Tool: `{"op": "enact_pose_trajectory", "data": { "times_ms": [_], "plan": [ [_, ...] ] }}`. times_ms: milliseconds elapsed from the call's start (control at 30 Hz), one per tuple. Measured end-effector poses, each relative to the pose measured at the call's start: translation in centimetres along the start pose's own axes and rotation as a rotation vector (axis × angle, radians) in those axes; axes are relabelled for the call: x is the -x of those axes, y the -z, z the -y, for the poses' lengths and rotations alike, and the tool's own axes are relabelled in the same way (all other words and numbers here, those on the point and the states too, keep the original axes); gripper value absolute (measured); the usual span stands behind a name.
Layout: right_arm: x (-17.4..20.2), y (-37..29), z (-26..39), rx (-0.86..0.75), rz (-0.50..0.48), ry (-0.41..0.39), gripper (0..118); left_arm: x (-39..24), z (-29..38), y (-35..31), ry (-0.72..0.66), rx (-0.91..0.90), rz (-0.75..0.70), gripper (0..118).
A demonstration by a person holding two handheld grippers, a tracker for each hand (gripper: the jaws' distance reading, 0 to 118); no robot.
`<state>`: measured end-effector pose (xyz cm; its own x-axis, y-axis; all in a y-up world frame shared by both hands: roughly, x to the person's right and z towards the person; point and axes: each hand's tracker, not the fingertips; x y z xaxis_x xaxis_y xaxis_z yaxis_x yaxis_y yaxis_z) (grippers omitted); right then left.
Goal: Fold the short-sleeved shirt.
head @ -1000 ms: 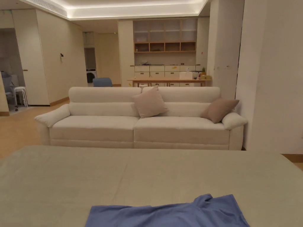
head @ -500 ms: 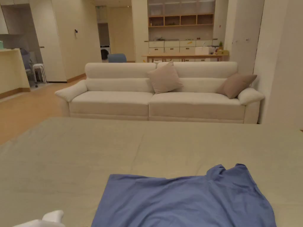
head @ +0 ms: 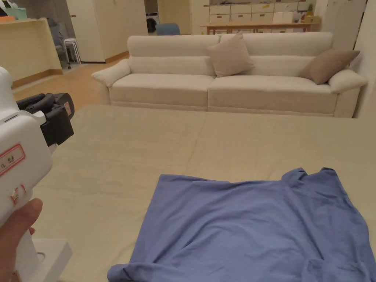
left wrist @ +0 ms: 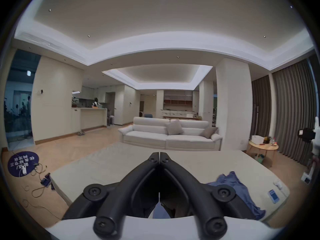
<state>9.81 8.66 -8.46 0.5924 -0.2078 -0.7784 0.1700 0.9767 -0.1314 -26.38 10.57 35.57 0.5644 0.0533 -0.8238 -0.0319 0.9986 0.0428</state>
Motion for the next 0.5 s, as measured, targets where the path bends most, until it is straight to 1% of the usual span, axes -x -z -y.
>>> {"op": "enact_pose_trajectory", "data": {
  "times_ms": [67, 100, 133, 200, 233, 267, 300, 333, 367, 433, 467, 500],
  "plan": [
    [0.0, -0.4, 0.8, -0.021, 0.007, 0.001, 0, 0.6, 1.2, 0.8, -0.023, 0.061, 0.084, 0],
    [-0.2, -0.5, 0.3, -0.026, -0.002, 0.005, 0, 0.8, 1.7, 1.1, -0.03, 0.078, 0.107, 0],
    [-0.3, -0.4, 0.6, -0.016, 0.0, 0.012, 0, 1.3, 2.5, 1.9, -0.058, 0.134, 0.101, 0],
    [-0.6, -0.5, 1.5, -0.004, 0.009, 0.025, 0, 1.9, 4.9, 4.3, -0.076, 0.341, 0.134, 0],
    [-0.7, -0.4, 1.1, 0.0, 0.007, 0.037, 0, 2.4, 7.2, 5.8, -0.076, 0.439, 0.136, 2],
    [-0.7, -0.2, 1.5, 0.018, 0.015, 0.036, 0, 2.7, 9.6, 7.0, -0.061, 0.503, 0.108, 22],
    [-0.8, 0.0, 2.0, 0.046, 0.041, 0.025, 0, 3.4, 12.2, 8.3, -0.004, 0.563, 0.094, 60],
    [-1.0, 0.2, 2.6, 0.061, 0.048, 0.019, 0, 3.4, 15.0, 9.5, 0.096, 0.655, 0.087, 109],
    [-0.7, 0.5, 2.4, 0.091, 0.04, 0.019, 0, 3.8, 17.5, 9.9, 0.135, 0.761, -0.01, 117],
    [-1.2, 1.1, 3.7, 0.142, 0.039, 0.039, 0, 4.1, 22.9, 11.9, 0.108, 0.871, 0.025, 117],
    [-1.3, 1.5, 4.1, 0.16, 0.044, 0.045, 0, 4.5, 25.5, 13.1, 0.052, 0.967, -0.004, 117],
    [-1.4, 2.0, 4.5, 0.196, 0.061, 0.049, 0, 5.0, 28.0, 14.1, 0.011, 1.071, 0.002, 117]
  ]
}}
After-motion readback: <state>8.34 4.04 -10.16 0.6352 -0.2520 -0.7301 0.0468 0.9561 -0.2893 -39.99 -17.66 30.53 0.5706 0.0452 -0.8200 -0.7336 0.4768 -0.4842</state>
